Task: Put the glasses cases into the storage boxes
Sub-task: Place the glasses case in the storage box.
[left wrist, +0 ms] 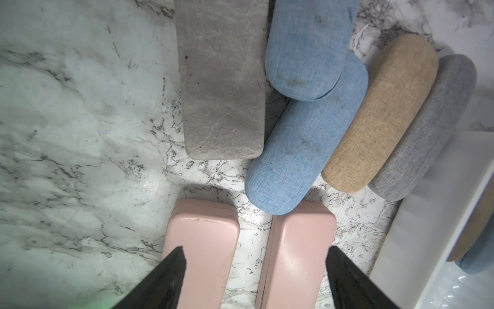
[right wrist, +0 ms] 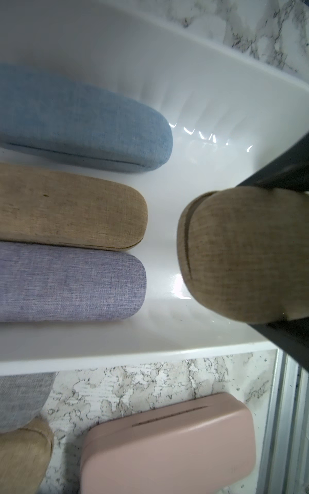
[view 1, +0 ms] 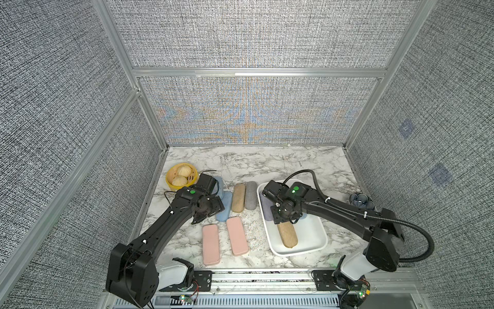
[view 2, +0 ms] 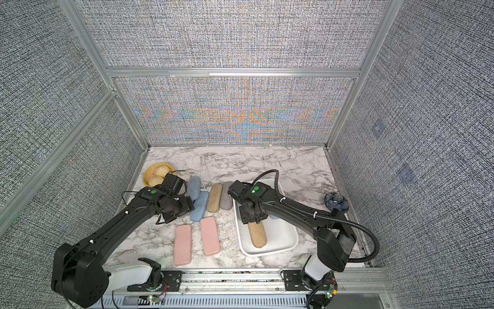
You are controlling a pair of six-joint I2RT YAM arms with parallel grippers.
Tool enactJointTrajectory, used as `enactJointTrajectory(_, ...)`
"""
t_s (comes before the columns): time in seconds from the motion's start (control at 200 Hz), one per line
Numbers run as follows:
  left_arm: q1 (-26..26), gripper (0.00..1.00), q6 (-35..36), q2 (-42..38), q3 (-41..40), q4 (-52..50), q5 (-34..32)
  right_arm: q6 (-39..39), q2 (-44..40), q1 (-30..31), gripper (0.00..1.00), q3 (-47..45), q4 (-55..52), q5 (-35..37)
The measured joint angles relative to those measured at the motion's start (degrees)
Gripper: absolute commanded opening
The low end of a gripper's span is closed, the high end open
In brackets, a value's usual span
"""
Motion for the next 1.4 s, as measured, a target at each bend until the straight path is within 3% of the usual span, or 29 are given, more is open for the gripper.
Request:
enactJointTrajectory(0.5,0.00,0.83,0.00,2.34,-0.68,0.26,0.39,-0.13,8.15,-1.11,0.34,-1.97,6.36,-6.14)
enactJointTrajectory(0.78,0.00,0.83,0.04,2.91,-0.96,0.85,0.44,0.66,7.37,-1.11,0.34,-2.91,5.75,-6.60)
enactJointTrajectory(1.216,0.00,0.83,0.35,4.15,-0.59,1.75,1.31,1.44,13.70,-2.03,0.34,1.38,5.14,-6.29)
enactJointTrajectory(1.401,0.00,0.83,0.70,4.15,-0.52,1.92,1.33,2.54,15.19,-2.32,0.51,2.36,5.40,-6.19)
